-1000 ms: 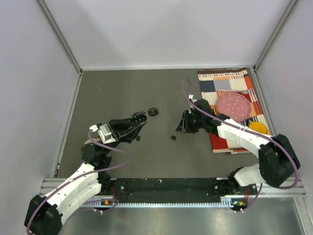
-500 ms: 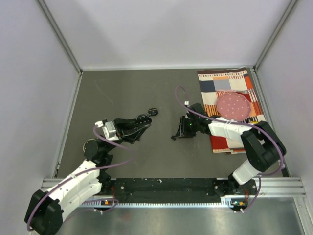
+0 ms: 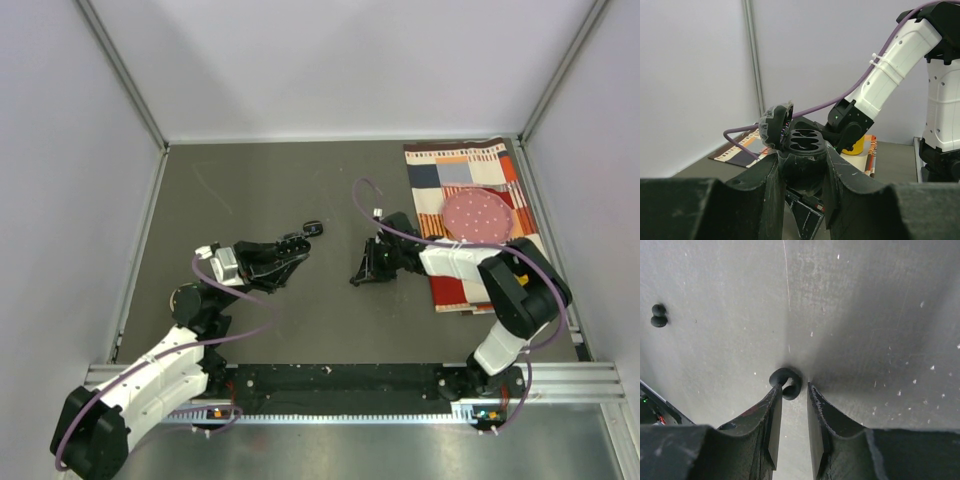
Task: Insert the wireless bluetooth earbuds into the charging case
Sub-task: Pick up the earbud from the center of the board.
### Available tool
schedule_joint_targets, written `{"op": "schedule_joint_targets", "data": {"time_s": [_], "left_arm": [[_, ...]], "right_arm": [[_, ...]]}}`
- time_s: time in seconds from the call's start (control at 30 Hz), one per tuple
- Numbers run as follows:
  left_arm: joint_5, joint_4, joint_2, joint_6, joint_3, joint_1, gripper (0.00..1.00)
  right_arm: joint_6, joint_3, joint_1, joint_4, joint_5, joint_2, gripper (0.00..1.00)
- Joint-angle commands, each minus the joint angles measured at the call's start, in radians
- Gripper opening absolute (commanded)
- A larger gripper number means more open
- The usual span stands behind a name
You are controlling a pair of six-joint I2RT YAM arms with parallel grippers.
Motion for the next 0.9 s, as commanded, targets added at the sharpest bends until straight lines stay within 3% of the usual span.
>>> {"op": "schedule_joint_targets", "data": {"time_s": [0.0,0.5,0.87], "left_arm": [[0.0,0.042,-0.004,-0.005,0.035,0.004,0.0],[-0.007,0.029,0.0,0.0,0.026,0.004,0.0],[-0.012,0.022,0.003,0.004,0.023,0.004,0.0]], "right_arm": [[-0.013,0.034,-0.004,0.043,0.001,0.018,0.26],[-0.005,0.028,-0.004,0.089,-0.041,0.05,0.24],[-0.013,0.027,-0.004,0.108,-0.055,0.041,0.14]]}}
